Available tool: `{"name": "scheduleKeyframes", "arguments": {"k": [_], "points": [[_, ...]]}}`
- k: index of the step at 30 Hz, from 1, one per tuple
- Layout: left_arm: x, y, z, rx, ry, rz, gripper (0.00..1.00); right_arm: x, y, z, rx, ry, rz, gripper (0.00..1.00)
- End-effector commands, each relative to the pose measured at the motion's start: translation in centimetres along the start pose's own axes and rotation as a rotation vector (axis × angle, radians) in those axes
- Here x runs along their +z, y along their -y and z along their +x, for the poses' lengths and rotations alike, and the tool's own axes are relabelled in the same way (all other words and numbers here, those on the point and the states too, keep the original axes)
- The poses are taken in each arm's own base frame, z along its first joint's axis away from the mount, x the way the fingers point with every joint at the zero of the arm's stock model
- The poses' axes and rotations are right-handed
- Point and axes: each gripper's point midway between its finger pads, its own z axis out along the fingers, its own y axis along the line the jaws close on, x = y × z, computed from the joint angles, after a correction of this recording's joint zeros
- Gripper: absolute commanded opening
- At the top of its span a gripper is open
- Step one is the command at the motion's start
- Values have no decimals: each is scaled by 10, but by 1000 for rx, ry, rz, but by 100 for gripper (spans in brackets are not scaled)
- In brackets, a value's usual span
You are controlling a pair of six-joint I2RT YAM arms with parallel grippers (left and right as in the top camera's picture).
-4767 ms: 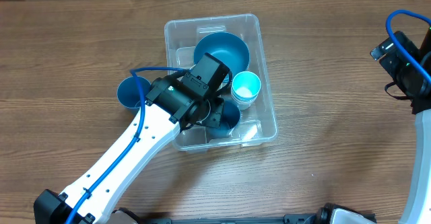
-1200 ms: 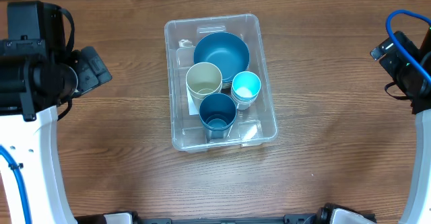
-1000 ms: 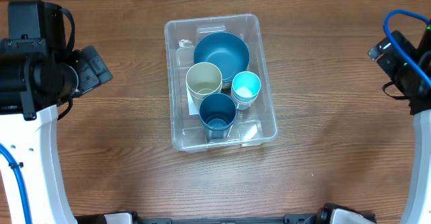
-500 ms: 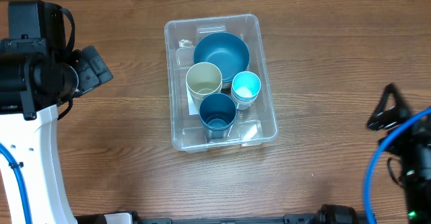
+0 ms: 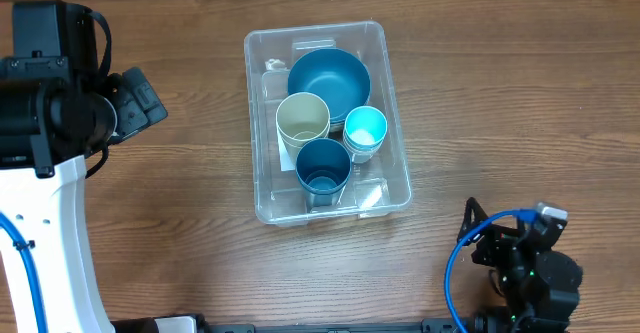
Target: Pack container
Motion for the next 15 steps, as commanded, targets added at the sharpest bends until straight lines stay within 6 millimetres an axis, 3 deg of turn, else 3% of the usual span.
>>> {"name": "scheduleKeyframes", "arguments": {"k": [1, 7, 15], "points": [[0, 0, 0, -9, -1, 2, 100, 11, 3, 20, -11, -15, -14, 100], [0, 0, 0, -9, -1, 2, 100, 28, 15, 53, -2, -96, 9, 100], [0, 0, 0, -9, -1, 2, 100, 28, 14, 49, -4, -80, 5, 100]]}}
